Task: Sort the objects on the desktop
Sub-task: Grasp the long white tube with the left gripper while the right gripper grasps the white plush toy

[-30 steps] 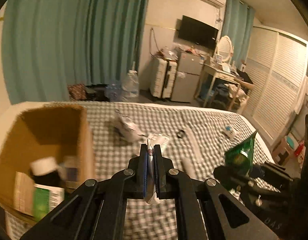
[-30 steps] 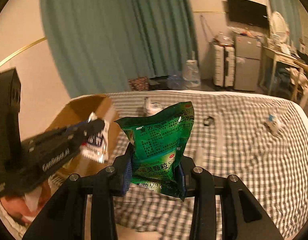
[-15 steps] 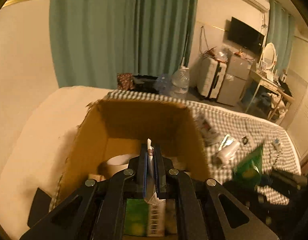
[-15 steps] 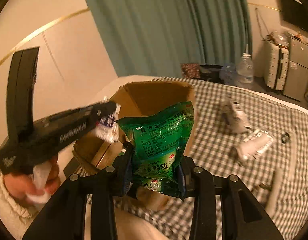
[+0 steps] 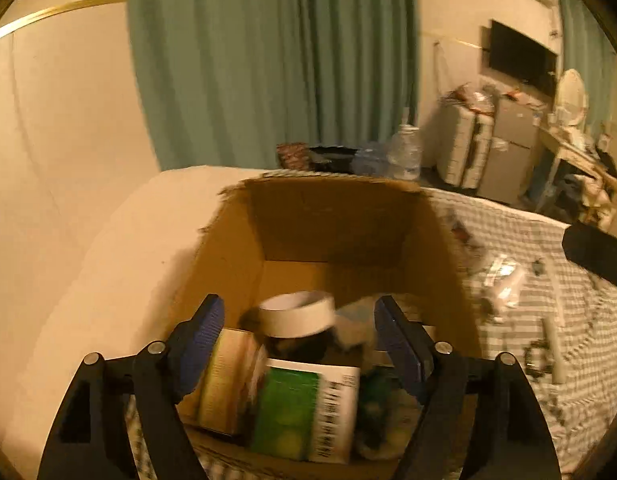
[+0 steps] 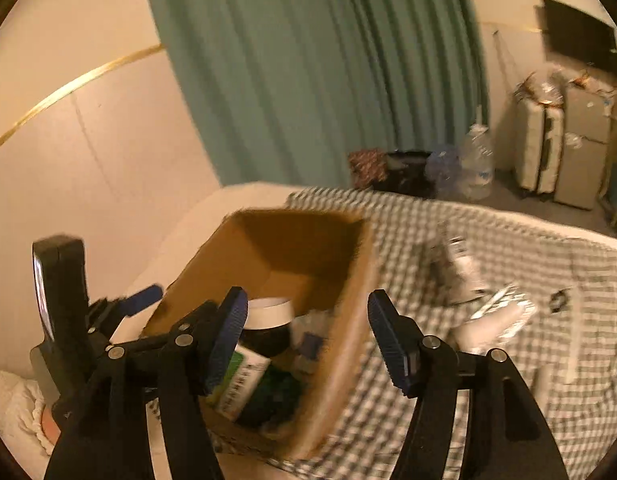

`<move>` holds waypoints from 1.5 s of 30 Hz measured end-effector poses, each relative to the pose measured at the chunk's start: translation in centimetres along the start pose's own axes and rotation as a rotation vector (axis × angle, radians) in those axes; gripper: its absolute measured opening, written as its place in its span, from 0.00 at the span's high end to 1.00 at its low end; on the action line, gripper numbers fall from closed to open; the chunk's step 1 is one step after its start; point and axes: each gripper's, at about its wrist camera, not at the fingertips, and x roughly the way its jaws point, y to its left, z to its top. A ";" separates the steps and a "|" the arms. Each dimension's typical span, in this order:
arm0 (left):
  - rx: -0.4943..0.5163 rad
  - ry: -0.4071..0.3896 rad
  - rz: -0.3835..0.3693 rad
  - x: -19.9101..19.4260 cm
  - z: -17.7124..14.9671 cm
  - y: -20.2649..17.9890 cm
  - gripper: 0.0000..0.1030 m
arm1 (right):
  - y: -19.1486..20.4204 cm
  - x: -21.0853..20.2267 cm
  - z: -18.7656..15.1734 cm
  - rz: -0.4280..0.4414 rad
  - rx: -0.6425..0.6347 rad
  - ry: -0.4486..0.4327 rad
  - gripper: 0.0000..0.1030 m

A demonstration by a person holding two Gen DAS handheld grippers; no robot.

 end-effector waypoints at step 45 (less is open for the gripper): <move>0.226 0.227 -0.352 9.4 -9.4 -33.6 0.88 | -42.8 -9.9 -9.7 -0.600 0.332 -0.190 0.00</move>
